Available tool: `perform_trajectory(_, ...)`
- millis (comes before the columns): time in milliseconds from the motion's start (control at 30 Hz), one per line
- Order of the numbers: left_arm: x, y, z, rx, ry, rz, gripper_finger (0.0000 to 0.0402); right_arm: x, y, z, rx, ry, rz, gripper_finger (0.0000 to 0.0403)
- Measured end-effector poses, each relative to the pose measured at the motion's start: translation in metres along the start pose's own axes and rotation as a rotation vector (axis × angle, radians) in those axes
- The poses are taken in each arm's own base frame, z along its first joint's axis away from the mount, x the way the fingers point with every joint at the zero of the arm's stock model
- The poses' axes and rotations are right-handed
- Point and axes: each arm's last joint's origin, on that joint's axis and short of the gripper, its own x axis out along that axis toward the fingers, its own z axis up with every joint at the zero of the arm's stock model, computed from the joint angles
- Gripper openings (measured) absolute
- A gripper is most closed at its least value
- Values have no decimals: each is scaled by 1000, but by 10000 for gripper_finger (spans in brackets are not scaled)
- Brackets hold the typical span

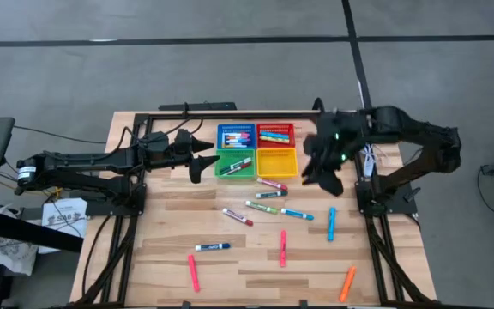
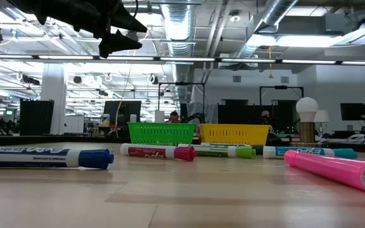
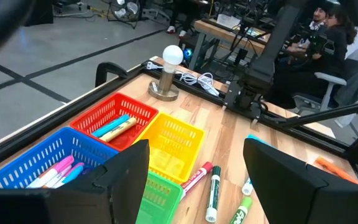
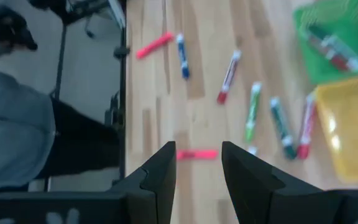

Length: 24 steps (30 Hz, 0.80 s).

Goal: Pick & Place Markers
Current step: Put the large orange highlighter into the red bin

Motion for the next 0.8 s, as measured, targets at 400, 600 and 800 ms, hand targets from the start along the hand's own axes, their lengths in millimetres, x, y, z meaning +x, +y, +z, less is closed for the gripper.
perform_trajectory(400, 0, 0, 0, 7, 2, -6, 260, 74, 74, -43, -92, 479, -56, 119)
perform_trajectory(600, 0, -1, 0, 9, 4, -15, 260, 120, 119, -78, -251, 693, -75, 119)
perform_trajectory(800, 0, -1, 0, 11, 3, -14, 260, 150, 160, -122, -447, 833, -70, 119)
